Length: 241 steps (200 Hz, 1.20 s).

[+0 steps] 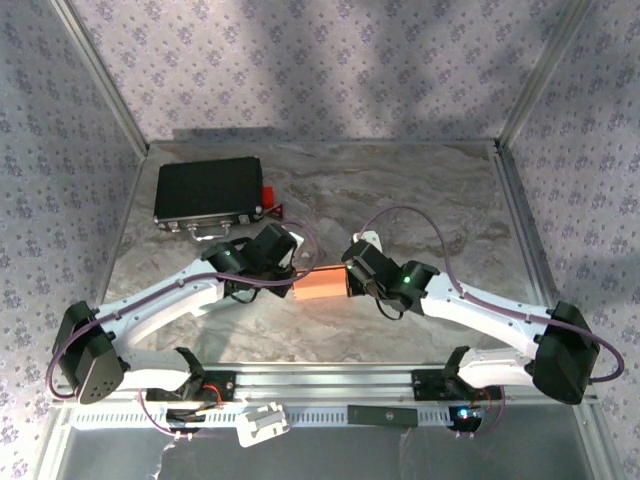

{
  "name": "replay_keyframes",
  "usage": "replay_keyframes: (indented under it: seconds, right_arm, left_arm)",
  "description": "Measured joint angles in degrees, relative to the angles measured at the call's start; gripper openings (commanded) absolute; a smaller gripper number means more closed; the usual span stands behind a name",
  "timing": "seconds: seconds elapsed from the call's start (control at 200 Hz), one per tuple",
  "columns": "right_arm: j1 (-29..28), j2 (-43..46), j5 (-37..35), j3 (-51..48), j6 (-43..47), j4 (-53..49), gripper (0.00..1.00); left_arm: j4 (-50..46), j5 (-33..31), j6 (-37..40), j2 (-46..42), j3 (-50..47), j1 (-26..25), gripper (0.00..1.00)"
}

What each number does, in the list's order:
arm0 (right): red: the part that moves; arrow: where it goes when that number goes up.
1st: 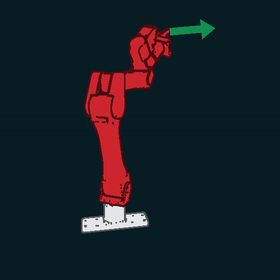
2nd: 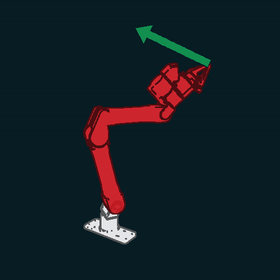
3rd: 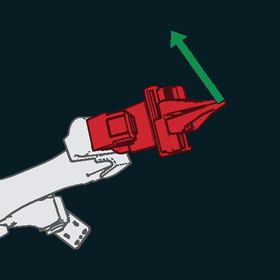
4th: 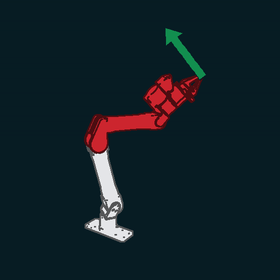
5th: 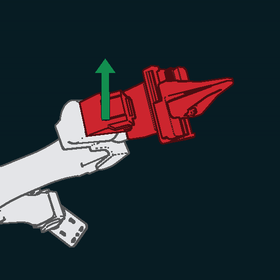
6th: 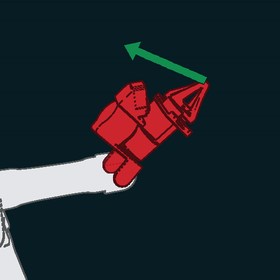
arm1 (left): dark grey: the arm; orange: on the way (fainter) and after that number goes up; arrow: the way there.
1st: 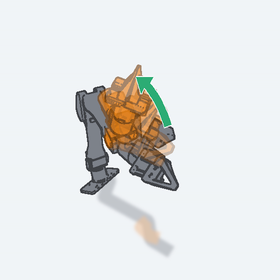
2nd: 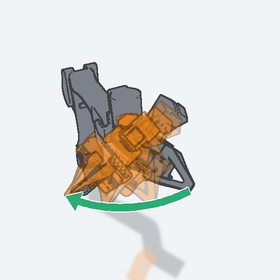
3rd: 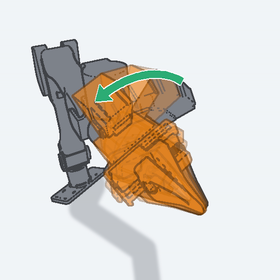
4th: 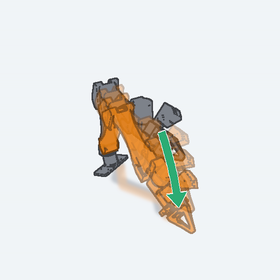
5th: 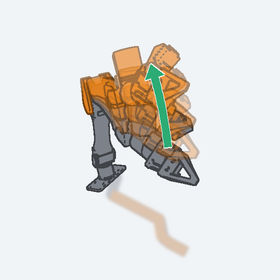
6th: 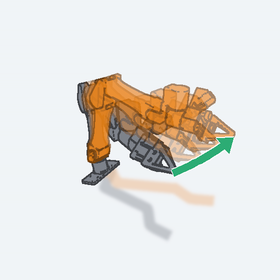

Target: Fold the paper box

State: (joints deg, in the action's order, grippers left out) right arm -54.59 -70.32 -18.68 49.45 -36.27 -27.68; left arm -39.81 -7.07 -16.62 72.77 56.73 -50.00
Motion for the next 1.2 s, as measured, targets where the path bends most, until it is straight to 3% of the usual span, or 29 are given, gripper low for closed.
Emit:
replay_keyframes:
  seconds: [0.625, 1.204]
  right_arm:
    - [-0.9, -1.6, -2.6, 0.6, -0.9, -0.5, 0.01]
    - [-2.1, -2.4, -5.0, 1.1, -1.9, -1.1, 0.01]
  left_arm:
    - [0.3, 4.3, -12.2, 2.8, 2.7, 0.0, 0.13]
    - [-1.1, 6.7, -18.7, 4.1, 3.8, 1.3, 0.07]
